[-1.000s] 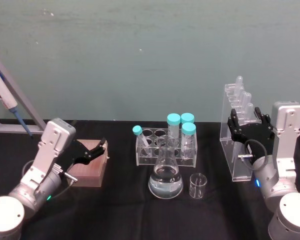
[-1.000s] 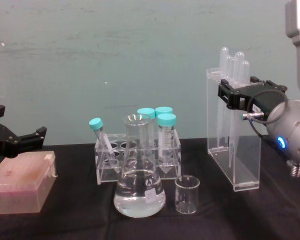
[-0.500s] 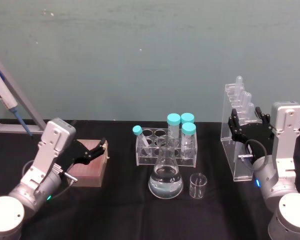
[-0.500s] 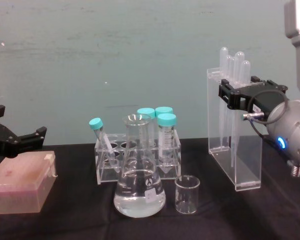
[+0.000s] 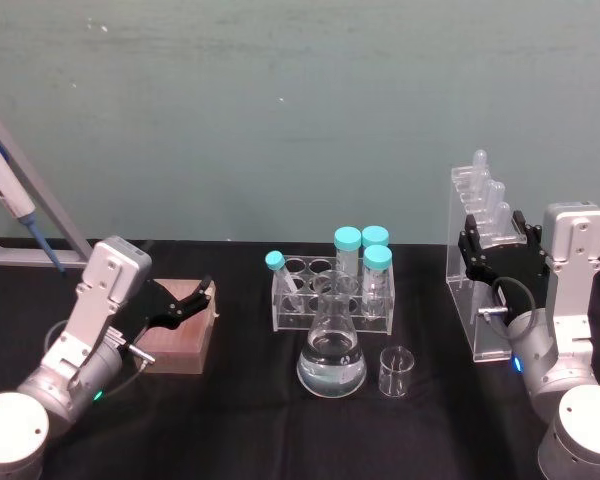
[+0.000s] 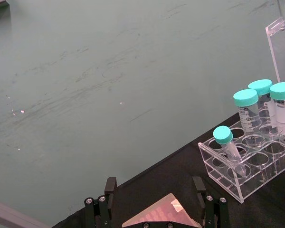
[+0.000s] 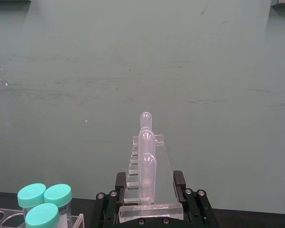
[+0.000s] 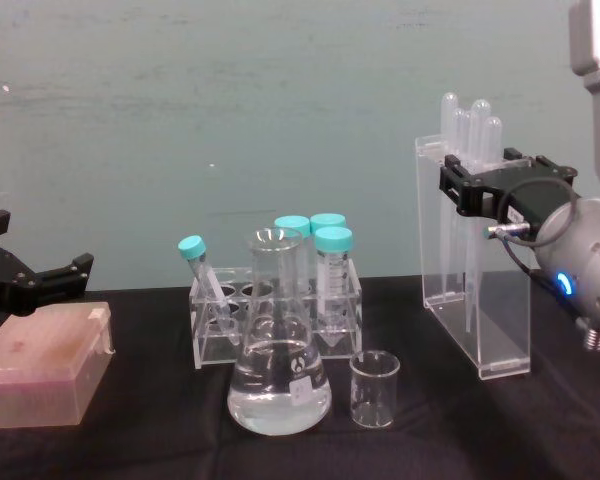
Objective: Place the experimental apparatus aside using one hand.
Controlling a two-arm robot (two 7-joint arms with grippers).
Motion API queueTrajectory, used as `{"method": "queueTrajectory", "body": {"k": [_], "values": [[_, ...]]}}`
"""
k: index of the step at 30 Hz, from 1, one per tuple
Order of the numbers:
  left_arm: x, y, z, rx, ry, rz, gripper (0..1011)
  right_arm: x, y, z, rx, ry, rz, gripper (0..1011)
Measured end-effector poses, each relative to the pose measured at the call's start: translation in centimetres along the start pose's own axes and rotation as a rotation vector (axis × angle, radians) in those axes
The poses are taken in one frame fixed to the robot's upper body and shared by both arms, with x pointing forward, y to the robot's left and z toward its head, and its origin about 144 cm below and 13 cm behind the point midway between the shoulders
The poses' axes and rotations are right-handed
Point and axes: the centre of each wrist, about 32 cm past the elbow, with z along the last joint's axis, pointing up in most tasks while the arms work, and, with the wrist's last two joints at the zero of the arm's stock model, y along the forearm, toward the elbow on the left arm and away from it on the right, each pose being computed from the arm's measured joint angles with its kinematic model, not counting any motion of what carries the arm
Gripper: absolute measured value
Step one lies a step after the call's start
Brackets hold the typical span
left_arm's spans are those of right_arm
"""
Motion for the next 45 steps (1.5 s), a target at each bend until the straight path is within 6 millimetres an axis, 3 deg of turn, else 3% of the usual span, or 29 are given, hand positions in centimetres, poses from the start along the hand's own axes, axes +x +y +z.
{"method": "queueTrajectory", "body": {"k": [45], "values": [[0.0,0.0,0.0,0.000,0.000,0.000,1000,2.5,-0.3,-0.1,0.042,-0.012,-0.051,609]]}}
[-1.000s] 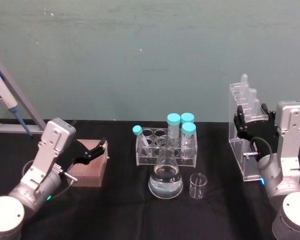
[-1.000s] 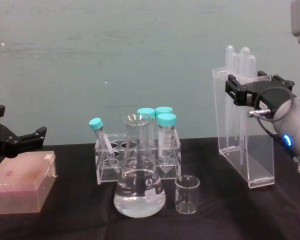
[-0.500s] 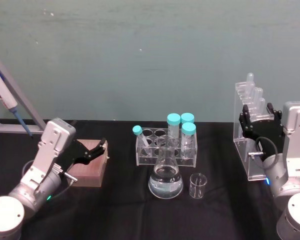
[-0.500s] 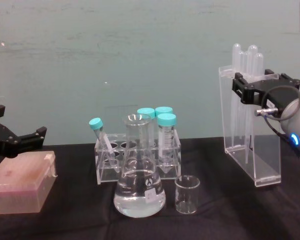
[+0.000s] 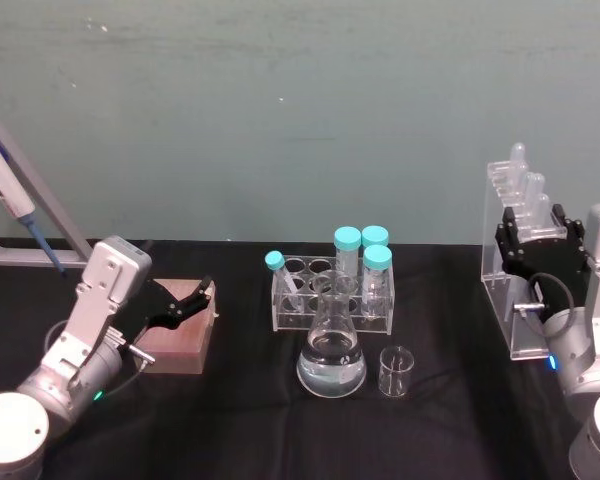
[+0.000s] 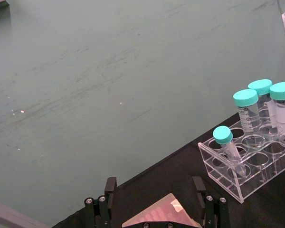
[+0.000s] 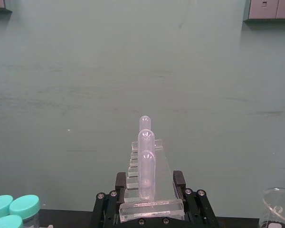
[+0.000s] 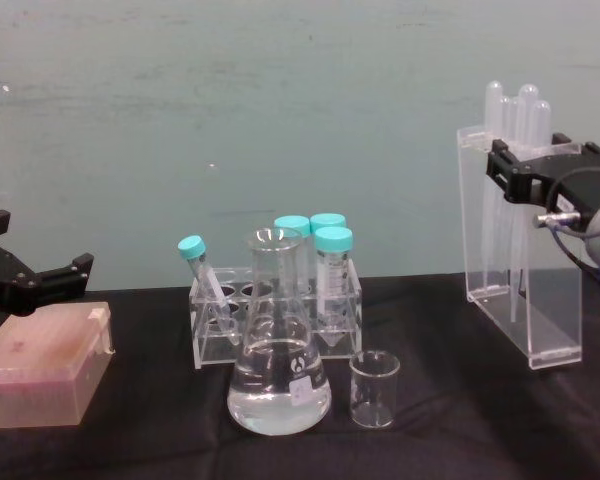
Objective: Place the experimental apparatus aside using one hand.
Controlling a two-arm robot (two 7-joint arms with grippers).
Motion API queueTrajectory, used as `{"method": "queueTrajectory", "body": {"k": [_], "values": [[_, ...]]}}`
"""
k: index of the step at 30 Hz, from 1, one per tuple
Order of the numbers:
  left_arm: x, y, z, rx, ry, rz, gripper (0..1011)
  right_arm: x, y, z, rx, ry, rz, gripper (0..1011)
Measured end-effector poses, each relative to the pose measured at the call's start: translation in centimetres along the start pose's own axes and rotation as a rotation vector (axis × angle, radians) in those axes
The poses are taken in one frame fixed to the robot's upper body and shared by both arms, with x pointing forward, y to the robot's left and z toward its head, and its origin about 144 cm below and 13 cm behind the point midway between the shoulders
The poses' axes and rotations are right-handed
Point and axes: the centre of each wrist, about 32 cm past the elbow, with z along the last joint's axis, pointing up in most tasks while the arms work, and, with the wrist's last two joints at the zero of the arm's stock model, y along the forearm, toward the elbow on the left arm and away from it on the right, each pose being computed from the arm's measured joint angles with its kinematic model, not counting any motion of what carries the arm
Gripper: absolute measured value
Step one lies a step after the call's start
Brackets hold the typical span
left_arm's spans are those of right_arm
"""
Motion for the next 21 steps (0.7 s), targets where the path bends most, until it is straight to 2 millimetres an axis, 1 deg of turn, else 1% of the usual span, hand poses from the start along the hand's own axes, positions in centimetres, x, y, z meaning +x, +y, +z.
{"method": "queueTrajectory", "body": {"k": [21], "values": [[0.0,0.0,0.0,0.000,0.000,0.000,1000,2.6,0.0,0.0,0.022,0.011,-0.015,609]]}}
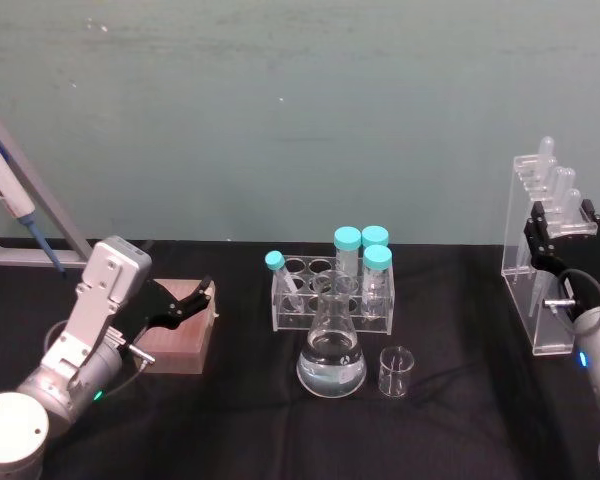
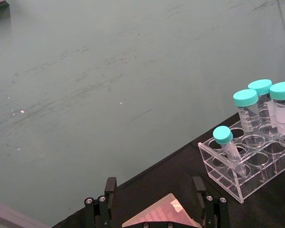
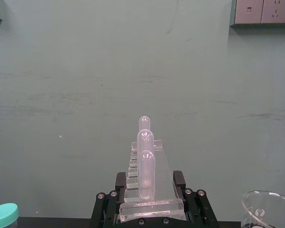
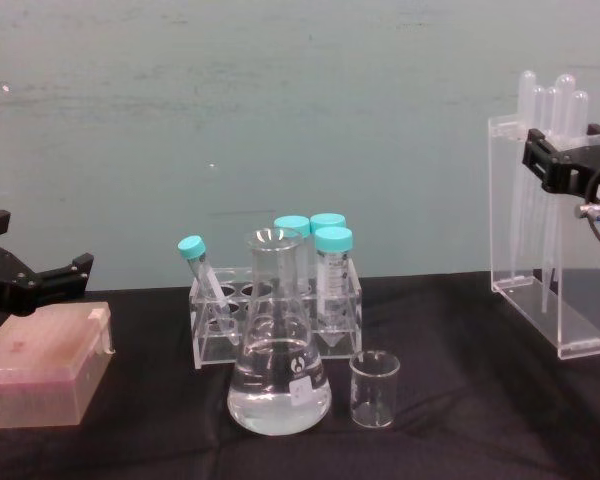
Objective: Place the experimental apparatus aside using one hand.
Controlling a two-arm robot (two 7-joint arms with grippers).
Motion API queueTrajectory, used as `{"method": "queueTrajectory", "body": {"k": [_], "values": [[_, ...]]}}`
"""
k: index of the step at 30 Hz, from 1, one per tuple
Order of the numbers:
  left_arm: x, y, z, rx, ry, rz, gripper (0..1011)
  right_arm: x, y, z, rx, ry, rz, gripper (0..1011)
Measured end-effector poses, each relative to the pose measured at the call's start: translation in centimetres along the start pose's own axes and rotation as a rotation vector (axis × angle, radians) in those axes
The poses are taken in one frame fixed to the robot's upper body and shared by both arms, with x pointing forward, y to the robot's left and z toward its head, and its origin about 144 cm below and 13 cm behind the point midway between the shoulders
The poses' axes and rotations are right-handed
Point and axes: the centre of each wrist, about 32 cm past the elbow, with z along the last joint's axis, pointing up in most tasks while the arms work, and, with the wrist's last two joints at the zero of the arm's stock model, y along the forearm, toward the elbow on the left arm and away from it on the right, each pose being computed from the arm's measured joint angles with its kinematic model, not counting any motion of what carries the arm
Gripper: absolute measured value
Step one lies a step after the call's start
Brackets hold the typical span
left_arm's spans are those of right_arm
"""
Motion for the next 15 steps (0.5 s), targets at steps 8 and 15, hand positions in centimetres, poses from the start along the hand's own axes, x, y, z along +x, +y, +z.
{"method": "queueTrajectory", "body": {"k": [8,15], "values": [[0.0,0.0,0.0,0.000,0.000,0.000,1000,1.2,0.0,-0.1,0.003,0.010,-0.004,609],[0.0,0.0,0.0,0.000,0.000,0.000,1000,2.1,-0.2,-0.1,0.005,0.018,-0.008,609]]}}
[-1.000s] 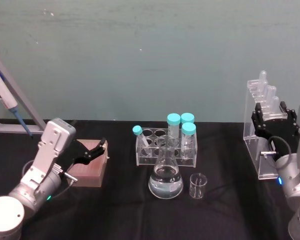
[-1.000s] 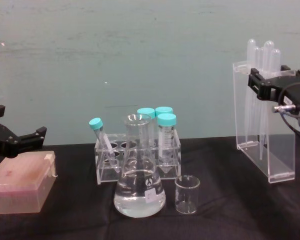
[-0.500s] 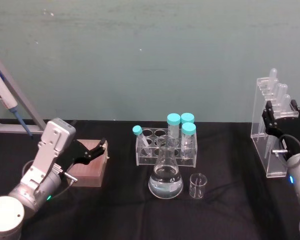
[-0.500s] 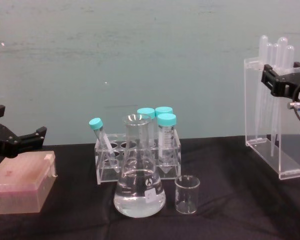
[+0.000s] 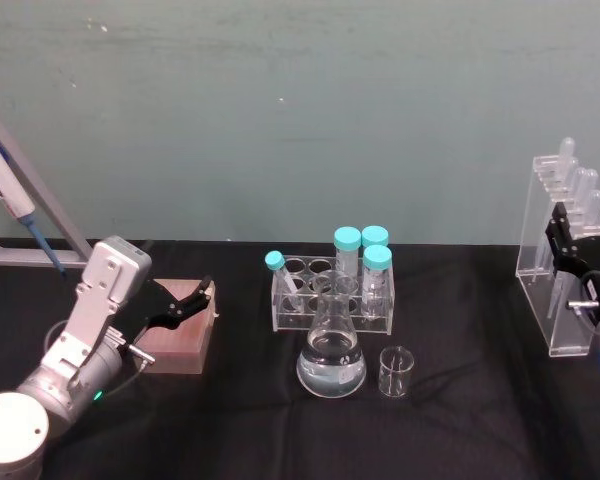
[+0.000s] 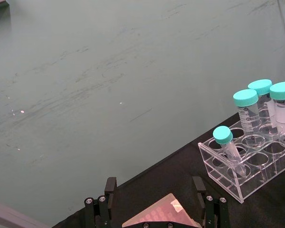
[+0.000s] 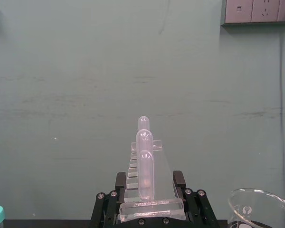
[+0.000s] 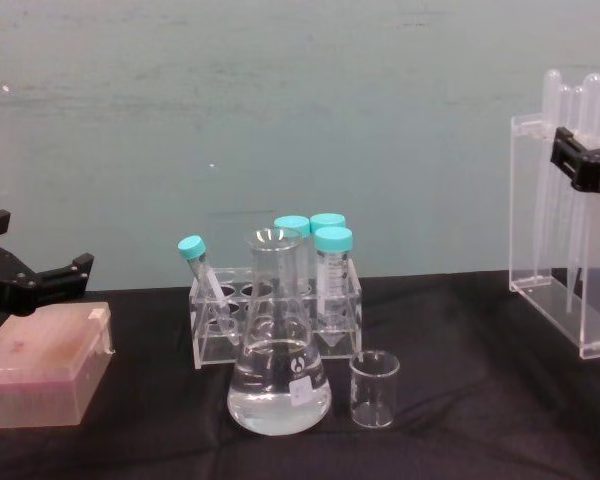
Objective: Place the experimental apparatus aside using one hand.
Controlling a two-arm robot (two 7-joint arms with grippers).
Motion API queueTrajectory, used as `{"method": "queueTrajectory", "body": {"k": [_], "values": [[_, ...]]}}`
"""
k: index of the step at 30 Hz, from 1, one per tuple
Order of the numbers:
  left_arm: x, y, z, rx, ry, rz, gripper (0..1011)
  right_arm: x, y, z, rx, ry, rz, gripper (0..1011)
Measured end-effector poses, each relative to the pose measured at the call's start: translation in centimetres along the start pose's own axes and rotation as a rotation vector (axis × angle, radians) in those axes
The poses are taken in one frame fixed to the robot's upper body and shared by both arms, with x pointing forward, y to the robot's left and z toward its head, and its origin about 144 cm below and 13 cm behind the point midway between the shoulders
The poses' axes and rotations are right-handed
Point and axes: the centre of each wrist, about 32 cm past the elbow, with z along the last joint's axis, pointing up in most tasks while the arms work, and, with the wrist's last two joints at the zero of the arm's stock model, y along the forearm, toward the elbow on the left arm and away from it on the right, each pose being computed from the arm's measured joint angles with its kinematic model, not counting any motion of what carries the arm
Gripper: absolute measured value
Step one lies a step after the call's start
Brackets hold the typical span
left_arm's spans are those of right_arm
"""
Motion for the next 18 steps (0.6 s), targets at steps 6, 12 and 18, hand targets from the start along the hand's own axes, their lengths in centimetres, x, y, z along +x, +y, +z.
{"method": "queueTrajectory", "body": {"k": [6,12,18], "values": [[0.0,0.0,0.0,0.000,0.000,0.000,1000,0.7,-0.2,-0.1,0.002,0.004,0.000,609],[0.0,0.0,0.0,0.000,0.000,0.000,1000,1.4,-0.3,-0.1,0.002,0.004,-0.003,609],[0.0,0.0,0.0,0.000,0.000,0.000,1000,2.0,-0.4,0.0,0.001,0.000,-0.008,609]]}}
